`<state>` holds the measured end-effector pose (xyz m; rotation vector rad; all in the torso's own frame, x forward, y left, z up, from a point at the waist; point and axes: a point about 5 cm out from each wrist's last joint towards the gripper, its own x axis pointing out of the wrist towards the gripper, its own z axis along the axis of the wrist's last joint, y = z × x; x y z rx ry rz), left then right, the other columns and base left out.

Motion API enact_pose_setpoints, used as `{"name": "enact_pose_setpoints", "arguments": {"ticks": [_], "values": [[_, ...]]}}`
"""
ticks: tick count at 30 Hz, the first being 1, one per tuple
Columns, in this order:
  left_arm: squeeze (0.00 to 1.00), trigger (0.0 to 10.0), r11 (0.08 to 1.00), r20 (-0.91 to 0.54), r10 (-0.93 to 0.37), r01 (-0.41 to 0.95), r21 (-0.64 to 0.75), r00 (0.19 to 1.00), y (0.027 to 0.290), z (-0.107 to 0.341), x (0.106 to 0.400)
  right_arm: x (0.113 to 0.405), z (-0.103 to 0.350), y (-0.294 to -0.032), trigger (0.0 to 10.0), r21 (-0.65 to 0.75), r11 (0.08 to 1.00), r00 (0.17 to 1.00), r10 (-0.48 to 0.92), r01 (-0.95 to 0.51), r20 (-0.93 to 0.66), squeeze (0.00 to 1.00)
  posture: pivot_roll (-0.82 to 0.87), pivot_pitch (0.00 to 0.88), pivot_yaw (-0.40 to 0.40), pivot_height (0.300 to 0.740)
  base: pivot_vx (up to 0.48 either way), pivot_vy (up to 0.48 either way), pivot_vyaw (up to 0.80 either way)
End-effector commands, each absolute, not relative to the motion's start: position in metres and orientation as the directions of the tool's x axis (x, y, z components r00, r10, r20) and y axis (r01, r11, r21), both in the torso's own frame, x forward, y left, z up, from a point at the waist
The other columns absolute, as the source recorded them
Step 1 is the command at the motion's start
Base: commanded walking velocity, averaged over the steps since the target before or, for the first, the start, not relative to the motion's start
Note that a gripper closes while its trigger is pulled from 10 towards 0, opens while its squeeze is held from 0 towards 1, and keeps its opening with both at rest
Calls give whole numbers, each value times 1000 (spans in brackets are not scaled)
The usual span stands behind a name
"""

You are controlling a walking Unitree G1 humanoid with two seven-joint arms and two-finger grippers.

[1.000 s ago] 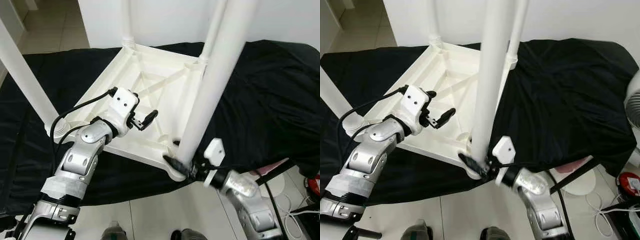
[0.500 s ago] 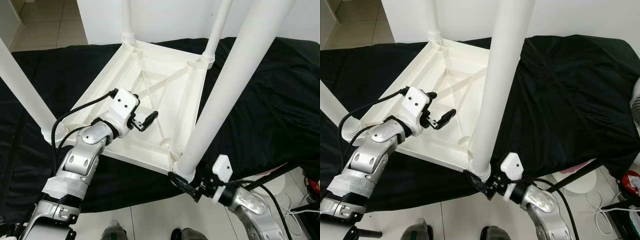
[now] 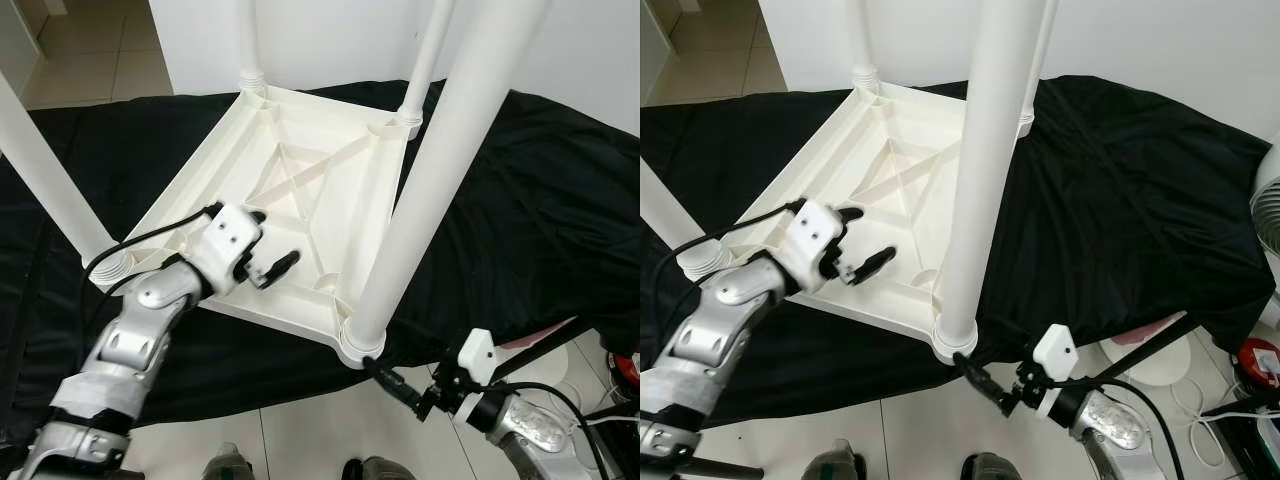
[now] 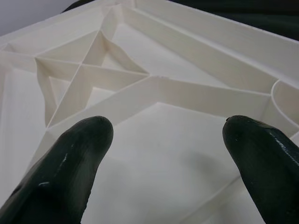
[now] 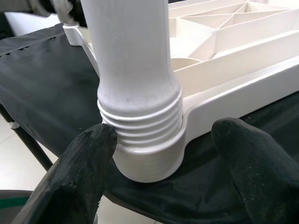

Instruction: Building children table

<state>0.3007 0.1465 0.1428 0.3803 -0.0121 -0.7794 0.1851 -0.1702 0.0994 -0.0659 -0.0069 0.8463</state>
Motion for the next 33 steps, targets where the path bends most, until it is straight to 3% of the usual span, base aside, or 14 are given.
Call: {"name": "enact_pose_setpoints", "arguments": {"ticks": [1, 7, 19, 29, 30, 31, 32, 33], "values": [[0, 10000, 647, -130, -681, 675, 354, 721, 150, 143, 301, 185, 98, -176, 10000, -52, 685, 686, 727, -727, -17, 0, 64, 44, 3, 740, 0, 0, 0], [0, 10000, 716, -140, -563, 565, 411, 815, 160, 139, 311, 193, 95, -189, 10000, -48, 754, 755, 655, -655, 0, 0, 65, 51, 0, 740, 0, 0, 0], [0, 10000, 790, -104, -438, 438, 429, 893, 152, 145, 332, 207, 100, -196, 10000, 7, 810, 808, 585, -587, 73, 0, 63, 51, 0, 740, 0, 0, 0], [0, 10000, 762, -90, -516, 505, 405, 852, 146, 148, 333, 209, 96, -197, 10000, 56, 824, 824, 558, -564, 94, 0, 59, 44, 8, 740, 0, 0, 0], [75, 10000, 736, -91, -578, 567, 370, 811, 146, 147, 329, 209, 95, -200, 10000, 65, 828, 830, 550, -556, 94, 0, 57, 44, 10, 740, 0, 0, 0], [75, 10000, 736, -91, -578, 567, 370, 811, 146, 147, 329, 209, 95, -200, 10000, 65, 828, 830, 550, -556, 94, 0, 57, 44, 10, 740, 0, 0, 0], [184, 10000, 699, -87, -644, 631, 336, 760, 146, 148, 323, 208, 94, -202, 10000, 68, 832, 834, 545, -551, 92, 0, 57, 44, 10, 740, 0, 0, 0], [184, 10000, 699, -87, -644, 631, 336, 760, 146, 148, 323, 208, 94, -202, 10000, 68, 832, 834, 545, -551, 92, 0, 57, 44, 10, 740, 0, 0, 0]]}}
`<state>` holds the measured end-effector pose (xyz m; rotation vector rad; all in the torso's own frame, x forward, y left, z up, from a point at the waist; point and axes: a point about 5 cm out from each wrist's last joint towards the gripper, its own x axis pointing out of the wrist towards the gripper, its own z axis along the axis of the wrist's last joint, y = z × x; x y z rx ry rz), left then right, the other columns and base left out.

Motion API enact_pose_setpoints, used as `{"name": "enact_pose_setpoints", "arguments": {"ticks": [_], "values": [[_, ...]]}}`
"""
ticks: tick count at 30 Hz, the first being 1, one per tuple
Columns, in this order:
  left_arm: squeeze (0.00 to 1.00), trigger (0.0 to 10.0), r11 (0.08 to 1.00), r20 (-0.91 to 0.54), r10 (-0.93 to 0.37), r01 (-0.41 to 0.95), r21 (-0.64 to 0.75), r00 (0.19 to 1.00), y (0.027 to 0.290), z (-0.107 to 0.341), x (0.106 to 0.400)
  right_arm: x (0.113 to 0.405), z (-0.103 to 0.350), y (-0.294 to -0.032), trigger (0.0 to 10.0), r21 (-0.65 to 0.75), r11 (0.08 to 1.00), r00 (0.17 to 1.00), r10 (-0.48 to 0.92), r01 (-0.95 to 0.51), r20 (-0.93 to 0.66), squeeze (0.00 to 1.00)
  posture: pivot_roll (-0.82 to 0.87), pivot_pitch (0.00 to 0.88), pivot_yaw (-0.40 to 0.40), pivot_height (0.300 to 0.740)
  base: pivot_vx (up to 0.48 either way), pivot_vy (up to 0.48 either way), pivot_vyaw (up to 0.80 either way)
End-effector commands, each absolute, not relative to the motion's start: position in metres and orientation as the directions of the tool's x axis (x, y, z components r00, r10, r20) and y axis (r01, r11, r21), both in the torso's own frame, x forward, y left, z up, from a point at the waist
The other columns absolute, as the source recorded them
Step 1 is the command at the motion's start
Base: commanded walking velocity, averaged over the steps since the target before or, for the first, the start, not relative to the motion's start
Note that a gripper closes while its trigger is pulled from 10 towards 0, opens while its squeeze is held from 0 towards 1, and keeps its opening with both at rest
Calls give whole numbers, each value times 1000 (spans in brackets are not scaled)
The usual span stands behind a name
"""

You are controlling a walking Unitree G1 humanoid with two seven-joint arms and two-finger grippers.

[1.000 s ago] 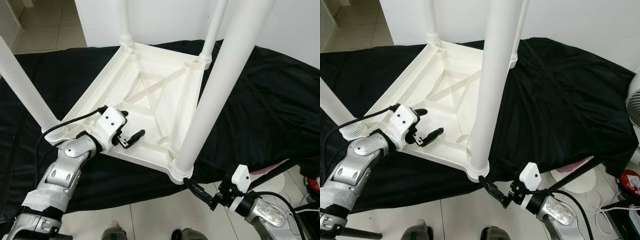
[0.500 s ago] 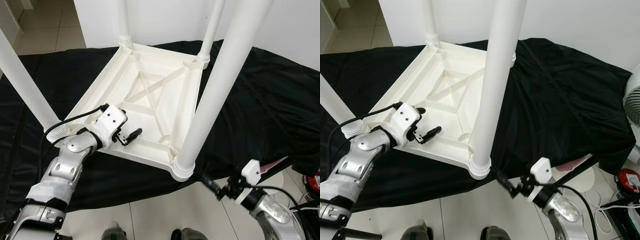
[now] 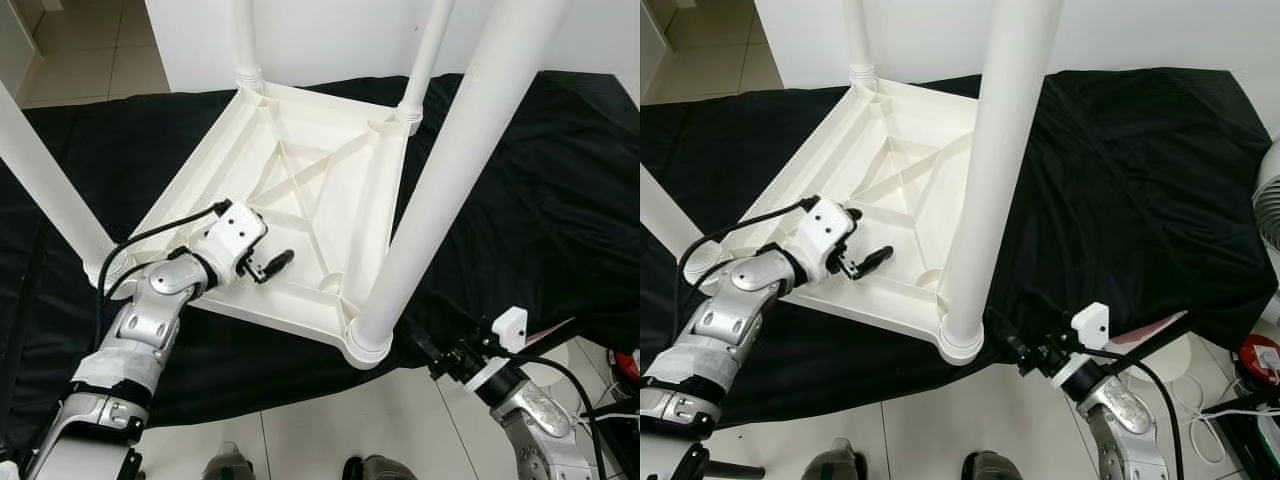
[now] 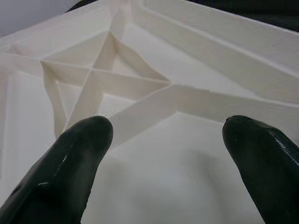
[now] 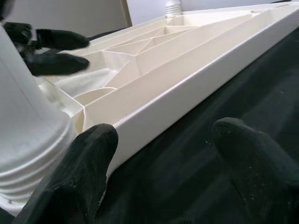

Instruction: Building children table

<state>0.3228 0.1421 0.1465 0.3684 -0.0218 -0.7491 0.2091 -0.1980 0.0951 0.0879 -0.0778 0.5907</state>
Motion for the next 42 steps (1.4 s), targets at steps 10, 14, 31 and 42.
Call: {"name": "enact_pose_setpoints", "arguments": {"ticks": [10, 14, 31, 42], "values": [[0, 10000, 492, -48, -864, 861, 128, 501, 150, 158, 294, 202, 89, -201, 10000, 93, 816, 821, 566, -571, 77, 0, 59, 51, 1, 740, 0, 0, 0], [0, 10000, 420, -120, -887, 888, 186, 445, 145, 149, 286, 200, 86, -193, 10000, 94, 794, 799, 597, -601, 64, 0, 60, 48, -1, 740, 0, 0, 0], [0, 10000, 405, -261, -835, 863, 303, 484, 138, 129, 304, 194, 84, -182, 10000, 22, 728, 728, 685, -685, 6, 0, 45, 36, -1, 740, 0, 0, 0], [0, 10000, 334, -429, -781, 884, 328, 455, 145, 119, 317, 197, 86, -185, 10000, 1, 737, 737, 676, -676, 8, 0, 39, 30, 9, 740, 0, 0, 0]]}}
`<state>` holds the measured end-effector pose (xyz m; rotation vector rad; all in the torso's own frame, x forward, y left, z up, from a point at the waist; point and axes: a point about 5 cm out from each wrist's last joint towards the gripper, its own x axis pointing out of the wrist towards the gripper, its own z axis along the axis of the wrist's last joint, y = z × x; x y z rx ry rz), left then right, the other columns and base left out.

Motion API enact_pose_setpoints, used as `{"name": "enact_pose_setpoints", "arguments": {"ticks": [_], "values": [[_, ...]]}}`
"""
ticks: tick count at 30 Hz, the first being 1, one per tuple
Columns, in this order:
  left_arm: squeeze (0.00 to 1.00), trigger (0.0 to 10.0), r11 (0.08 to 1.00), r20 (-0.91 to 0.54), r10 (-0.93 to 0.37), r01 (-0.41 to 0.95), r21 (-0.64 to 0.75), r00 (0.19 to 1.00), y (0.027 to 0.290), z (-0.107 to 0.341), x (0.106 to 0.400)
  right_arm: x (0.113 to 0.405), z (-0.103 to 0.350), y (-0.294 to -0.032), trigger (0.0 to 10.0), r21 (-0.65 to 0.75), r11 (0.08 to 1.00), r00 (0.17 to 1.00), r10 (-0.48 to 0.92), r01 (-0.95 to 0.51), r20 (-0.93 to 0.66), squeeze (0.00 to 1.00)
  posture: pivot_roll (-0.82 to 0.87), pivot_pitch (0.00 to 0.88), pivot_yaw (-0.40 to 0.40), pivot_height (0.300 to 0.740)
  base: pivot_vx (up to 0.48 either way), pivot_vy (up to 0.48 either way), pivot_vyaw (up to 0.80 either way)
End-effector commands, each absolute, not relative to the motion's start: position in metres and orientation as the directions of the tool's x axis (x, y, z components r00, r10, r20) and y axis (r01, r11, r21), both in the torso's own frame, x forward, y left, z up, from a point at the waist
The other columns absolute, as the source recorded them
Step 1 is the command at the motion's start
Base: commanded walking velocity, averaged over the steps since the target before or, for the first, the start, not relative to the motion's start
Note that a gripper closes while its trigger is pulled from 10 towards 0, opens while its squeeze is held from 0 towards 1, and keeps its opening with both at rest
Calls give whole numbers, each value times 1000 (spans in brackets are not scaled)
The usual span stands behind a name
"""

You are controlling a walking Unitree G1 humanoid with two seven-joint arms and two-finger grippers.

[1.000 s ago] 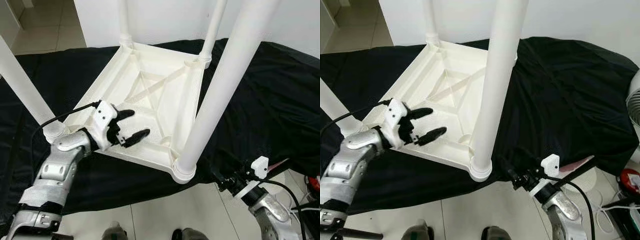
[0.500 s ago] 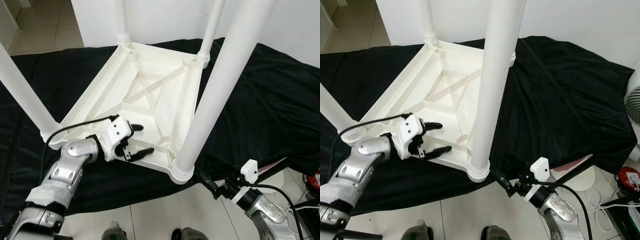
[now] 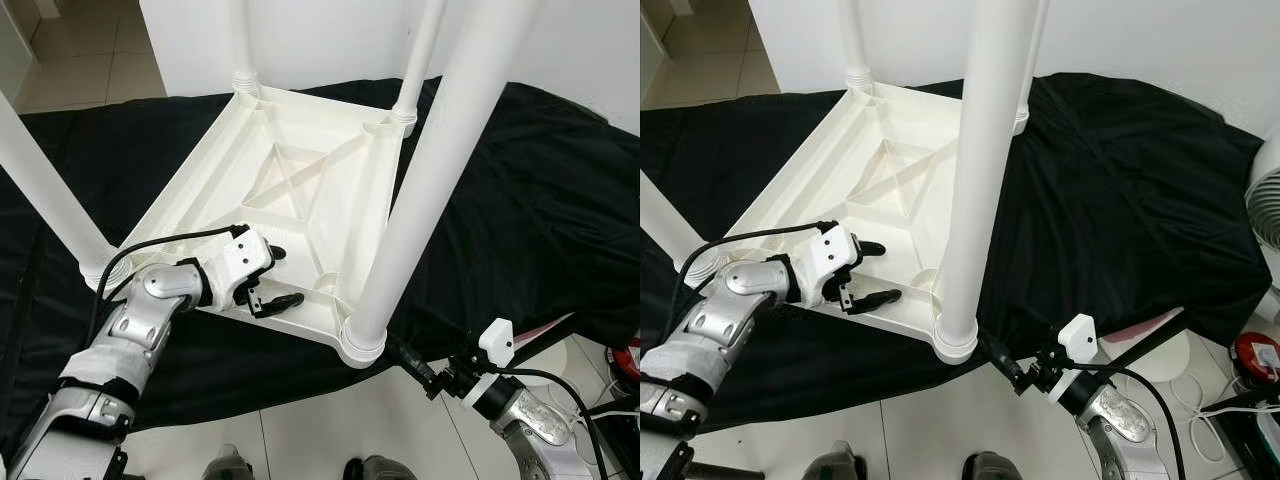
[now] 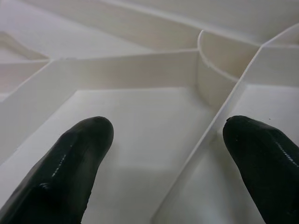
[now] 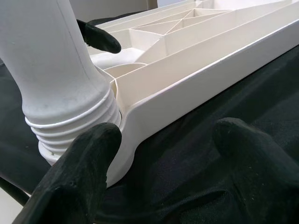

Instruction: Building children table

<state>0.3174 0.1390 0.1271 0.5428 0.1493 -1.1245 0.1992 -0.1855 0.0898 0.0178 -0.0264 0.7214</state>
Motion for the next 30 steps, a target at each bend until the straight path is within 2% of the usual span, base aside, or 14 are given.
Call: {"name": "enact_pose_setpoints", "arguments": {"ticks": [1, 5, 6, 7, 10, 11, 16, 18, 30], "values": [[0, 10000, 338, -459, -760, 883, 327, 461, 148, 117, 320, 197, 87, -185, 10000, -2, 738, 738, 675, -675, 8, 0, 38, 29, 15, 740, 0, 0, 0], [0, 10000, 391, -505, -720, 879, 271, 476, 151, 113, 326, 198, 87, -185, 10000, -4, 742, 742, 671, -671, 9, 0, 36, 28, 21, 740, 0, 0, 0], [0, 9216, 402, -536, -710, 888, 225, 457, 151, 111, 327, 199, 87, -184, 10000, -3, 745, 745, 667, -667, 12, 0, 35, 28, 24, 740, 0, 0, 0], [0, 7020, 398, -562, -701, 895, 202, 439, 152, 109, 326, 199, 87, -184, 10000, -6, 748, 748, 663, -663, 15, 0, 35, 28, 24, 740, 0, 0, 0], [0, 7020, 384, -586, -693, 903, 192, 419, 152, 107, 326, 198, 86, -184, 10000, -9, 751, 751, 661, -660, 17, 0, 35, 28, 24, 740, 0, 0, 0], [0, 0, 386, -592, -689, 903, 188, 418, 153, 107, 326, 199, 86, -184, 10000, -10, 752, 752, 659, -659, 17, 0, 32, 30, 35, 740, 0, 0, 0], [0, 0, 384, -594, -684, 902, 199, 423, 153, 110, 326, 198, 86, -184, 10000, -13, 758, 758, 652, -652, 18, 0, 32, 30, 35, 740, 0, 0, 0], [0, 0, 410, -572, -679, 884, 225, 460, 151, 115, 326, 198, 86, -185, 10000, -13, 762, 761, 648, -648, 17, 0, 28, 33, 35, 740, 0, 0, 0], [0, 0, 487, -523, -661, 838, 247, 538, 138, 119, 321, 200, 86, -185, 10000, -21, 760, 760, 650, -650, 15, 0, 31, 36, 26, 740, 0, 0, 0]]}}
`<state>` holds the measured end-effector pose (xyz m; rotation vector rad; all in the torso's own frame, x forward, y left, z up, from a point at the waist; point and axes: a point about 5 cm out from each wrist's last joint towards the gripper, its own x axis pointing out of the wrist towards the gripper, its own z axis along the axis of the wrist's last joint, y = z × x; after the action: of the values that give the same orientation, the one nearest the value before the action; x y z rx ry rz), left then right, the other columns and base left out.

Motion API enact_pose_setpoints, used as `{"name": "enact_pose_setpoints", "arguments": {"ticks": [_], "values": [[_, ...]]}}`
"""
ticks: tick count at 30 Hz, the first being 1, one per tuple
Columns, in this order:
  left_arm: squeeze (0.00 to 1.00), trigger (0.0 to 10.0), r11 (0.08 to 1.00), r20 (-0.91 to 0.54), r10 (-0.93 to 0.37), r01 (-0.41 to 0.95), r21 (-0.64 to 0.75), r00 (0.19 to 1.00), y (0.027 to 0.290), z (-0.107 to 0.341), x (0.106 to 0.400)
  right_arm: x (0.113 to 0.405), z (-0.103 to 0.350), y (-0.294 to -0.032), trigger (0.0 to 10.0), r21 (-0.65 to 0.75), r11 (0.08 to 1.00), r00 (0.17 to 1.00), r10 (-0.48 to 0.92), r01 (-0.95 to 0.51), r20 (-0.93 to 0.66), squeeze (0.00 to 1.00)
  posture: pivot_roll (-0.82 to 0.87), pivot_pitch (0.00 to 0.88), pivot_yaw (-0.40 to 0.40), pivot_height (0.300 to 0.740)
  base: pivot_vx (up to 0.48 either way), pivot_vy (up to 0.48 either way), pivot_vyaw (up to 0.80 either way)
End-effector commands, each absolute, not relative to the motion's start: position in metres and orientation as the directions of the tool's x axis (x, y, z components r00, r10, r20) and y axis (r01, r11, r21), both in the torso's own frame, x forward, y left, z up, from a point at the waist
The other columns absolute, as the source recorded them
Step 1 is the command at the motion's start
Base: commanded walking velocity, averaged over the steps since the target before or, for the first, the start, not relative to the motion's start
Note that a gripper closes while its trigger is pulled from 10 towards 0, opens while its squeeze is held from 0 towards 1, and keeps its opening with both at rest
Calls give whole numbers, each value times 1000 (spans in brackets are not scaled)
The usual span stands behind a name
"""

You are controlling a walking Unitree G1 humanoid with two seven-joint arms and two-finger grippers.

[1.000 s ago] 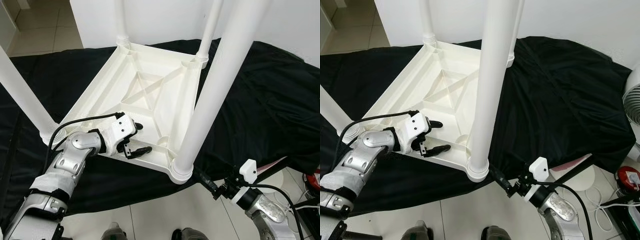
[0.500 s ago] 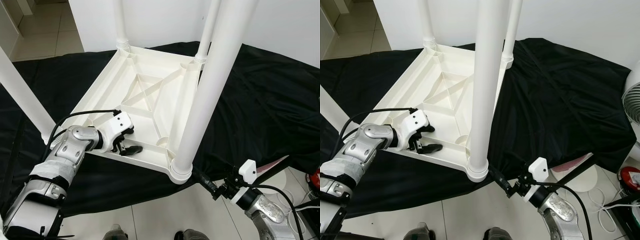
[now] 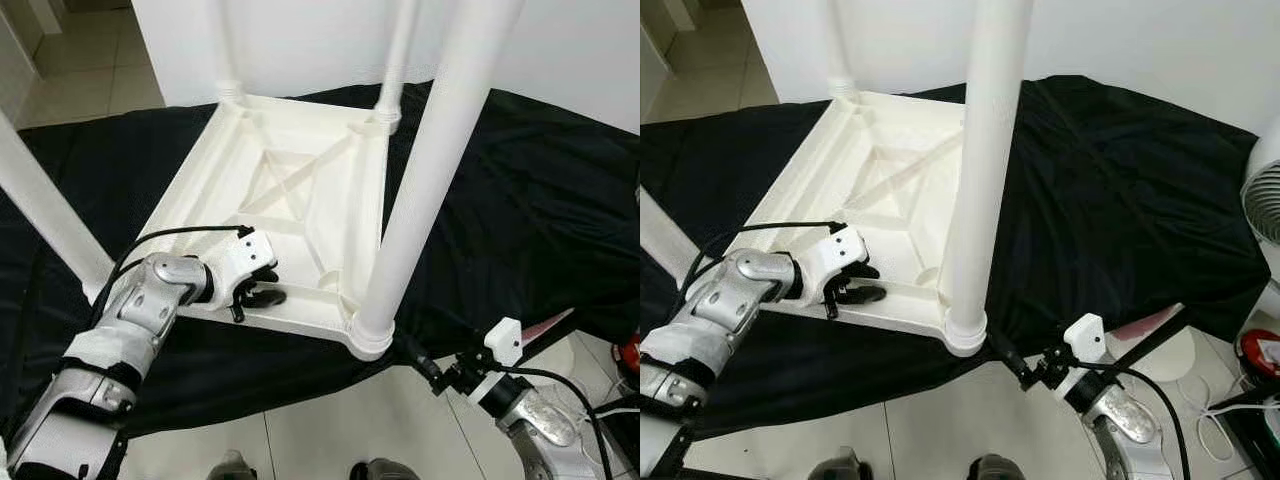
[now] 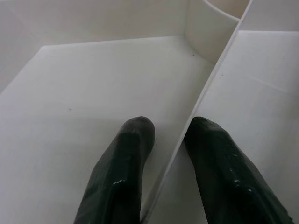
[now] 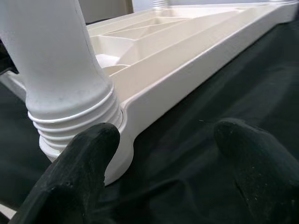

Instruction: Building children table

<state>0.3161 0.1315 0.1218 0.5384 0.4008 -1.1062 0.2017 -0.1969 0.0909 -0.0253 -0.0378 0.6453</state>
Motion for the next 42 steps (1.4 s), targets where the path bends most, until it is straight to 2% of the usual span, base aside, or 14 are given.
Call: {"name": "enact_pose_setpoints", "arguments": {"ticks": [1, 15, 16, 23, 24, 25, 26, 27, 28, 33, 34, 38, 39, 42], "values": [[0, 0, 497, -515, -662, 833, 242, 544, 134, 116, 317, 200, 86, -185, 10000, -23, 757, 756, 654, -654, 15, 0, 35, 39, 20, 740, 0, 0, 0], [0, 0, 602, -439, -641, 767, 221, 630, 112, 122, 302, 207, 89, -179, 10000, -36, 740, 740, 672, -671, 29, 0, 43, 40, 16, 740, 0, 0, 0], [0, 10000, 569, -445, -663, 791, 224, 602, 106, 121, 299, 209, 90, -174, 10000, -34, 730, 729, 683, -682, 38, 0, 48, 41, 10, 740, 0, 0, 0], [0, 10000, 510, -433, -704, 825, 243, 563, 102, 123, 295, 215, 93, -171, 10000, -36, 732, 730, 681, -680, 51, 0, 51, 41, 5, 740, 0, 0, 0], [1000, 10000, 486, -419, -729, 840, 241, 541, 101, 125, 293, 217, 94, -172, 10000, -31, 739, 737, 674, -673, 50, 0, 51, 41, 4, 740, 0, 0, 0], [1000, 10000, 450, -398, -761, 858, 245, 513, 99, 127, 289, 219, 94, -173, 10000, -2, 740, 739, 672, -673, 44, 325, 50, 41, 2, 740, 0, 0, 0], [1000, 10000, 421, -377, -787, 872, 252, 489, 97, 129, 286, 220, 95, -174, 10000, 17, 737, 737, 675, -676, 40, 518, 50, 41, 2, 740, 0, 0, 0], [1000, 10000, 421, -377, -787, 872, 252, 489, 97, 129, 286, 220, 95, -174, 10000, 17, 737, 737, 675, -676, 40, 518, 50, 41, 2, 740, 0, 0, 0], [1000, 10000, 385, -357, -813, 884, 264, 461, 94, 132, 281, 221, 95, -175, 10000, 40, 731, 732, 680, -681, 37, 1000, 48, 40, 2, 740, 0, 0, 0], [1000, 10000, 330, -318, -855, 903, 275, 409, 86, 139, 270, 222, 101, -182, 10000, 65, 744, 747, 662, -665, 60, 1000, 42, 39, 1, 740, 0, 0, 0], [0, 10000, 314, -313, -864, 908, 278, 395, 84, 139, 267, 222, 104, -184, 10000, 52, 751, 753, 655, -658, 69, 1000, 40, 39, 1, 740, 0, 0, 0], [0, 10000, 289, -296, -880, 914, 286, 371, 80, 141, 262, 224, 110, -188, 10000, -3, 764, 761, 642, -645, 92, 941, 37, 39, 1, 740, 0, 0, 0], [0, 10000, 281, -288, -886, 914, 292, 364, 79, 141, 261, 226, 115, -190, 10000, -46, 781, 774, 623, -622, 110, 0, 34, 38, -3, 740, 0, 0, 0], [0, 10000, 263, -291, -889, 914, 308, 354, 78, 139, 258, 229, 124, -192, 10000, -81, 789, 776, 614, -609, 148, 0, 35, 35, -7, 740, 0, 0, 0]]}}
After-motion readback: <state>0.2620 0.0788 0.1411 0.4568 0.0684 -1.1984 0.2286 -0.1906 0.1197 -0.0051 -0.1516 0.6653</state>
